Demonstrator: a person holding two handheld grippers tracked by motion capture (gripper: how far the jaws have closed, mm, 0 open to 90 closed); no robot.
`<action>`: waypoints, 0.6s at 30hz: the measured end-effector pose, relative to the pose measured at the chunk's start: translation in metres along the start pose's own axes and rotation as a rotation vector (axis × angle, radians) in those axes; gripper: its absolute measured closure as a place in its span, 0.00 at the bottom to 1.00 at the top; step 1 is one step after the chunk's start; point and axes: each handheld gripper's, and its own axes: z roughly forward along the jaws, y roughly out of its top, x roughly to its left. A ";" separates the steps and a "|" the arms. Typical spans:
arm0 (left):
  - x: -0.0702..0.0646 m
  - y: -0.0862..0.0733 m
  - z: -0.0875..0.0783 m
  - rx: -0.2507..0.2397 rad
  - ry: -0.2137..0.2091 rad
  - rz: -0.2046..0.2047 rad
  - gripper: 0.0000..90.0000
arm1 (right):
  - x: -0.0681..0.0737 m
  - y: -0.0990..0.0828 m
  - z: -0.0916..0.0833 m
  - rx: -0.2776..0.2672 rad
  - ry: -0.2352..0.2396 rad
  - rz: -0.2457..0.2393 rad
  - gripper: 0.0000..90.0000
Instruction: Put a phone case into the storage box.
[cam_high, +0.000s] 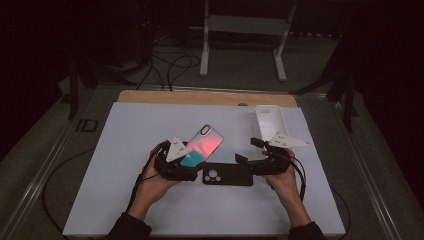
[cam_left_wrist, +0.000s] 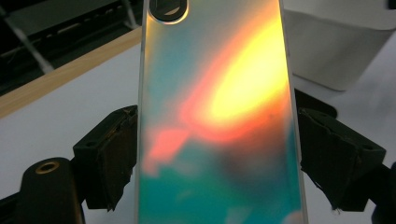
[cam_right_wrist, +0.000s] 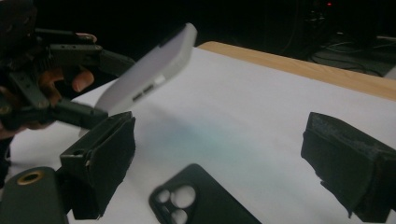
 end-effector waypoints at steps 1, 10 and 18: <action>-0.002 0.001 0.000 0.006 -0.011 0.007 0.19 | 0.002 0.002 0.002 0.001 0.008 0.002 0.11; -0.014 0.004 0.003 -0.004 -0.032 0.043 0.19 | 0.017 0.013 0.021 0.000 0.073 0.027 0.11; -0.023 0.005 0.007 -0.025 -0.051 0.060 0.19 | 0.026 0.016 0.036 0.048 0.116 0.060 0.18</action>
